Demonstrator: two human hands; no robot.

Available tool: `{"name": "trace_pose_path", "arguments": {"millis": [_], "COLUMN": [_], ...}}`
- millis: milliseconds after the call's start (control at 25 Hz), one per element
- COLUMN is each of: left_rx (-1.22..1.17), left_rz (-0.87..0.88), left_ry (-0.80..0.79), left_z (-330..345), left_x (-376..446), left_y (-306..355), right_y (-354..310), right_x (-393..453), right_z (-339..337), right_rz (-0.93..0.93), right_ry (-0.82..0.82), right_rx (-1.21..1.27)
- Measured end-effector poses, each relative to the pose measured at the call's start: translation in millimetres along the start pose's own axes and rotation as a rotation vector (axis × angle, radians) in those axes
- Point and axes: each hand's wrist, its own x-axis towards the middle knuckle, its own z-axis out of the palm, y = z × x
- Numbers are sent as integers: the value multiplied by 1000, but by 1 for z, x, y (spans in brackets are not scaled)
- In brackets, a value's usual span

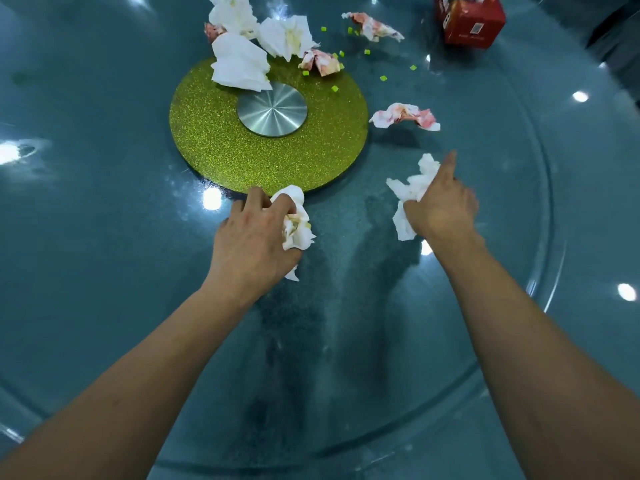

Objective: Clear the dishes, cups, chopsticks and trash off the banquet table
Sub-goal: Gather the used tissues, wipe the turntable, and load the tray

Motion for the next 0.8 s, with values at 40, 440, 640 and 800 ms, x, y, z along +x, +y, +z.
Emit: {"name": "trace_pose_path", "arguments": {"millis": [40, 440, 640, 800], "left_rx": [0, 12, -36, -69], "left_rz": [1, 15, 36, 61], "left_ry": [0, 31, 3, -51], "left_z": [-1, -19, -30, -34], "left_x": [-3, -49, -87, -119], "left_y": [2, 23, 35, 46], "right_y": [4, 29, 50, 67], "right_x": [-1, -69, -123, -161], "right_z": [2, 23, 17, 12], "right_rz": [13, -150, -150, -126], "right_ry": [-46, 77, 146, 166], "right_rx": [-29, 48, 128, 125]}}
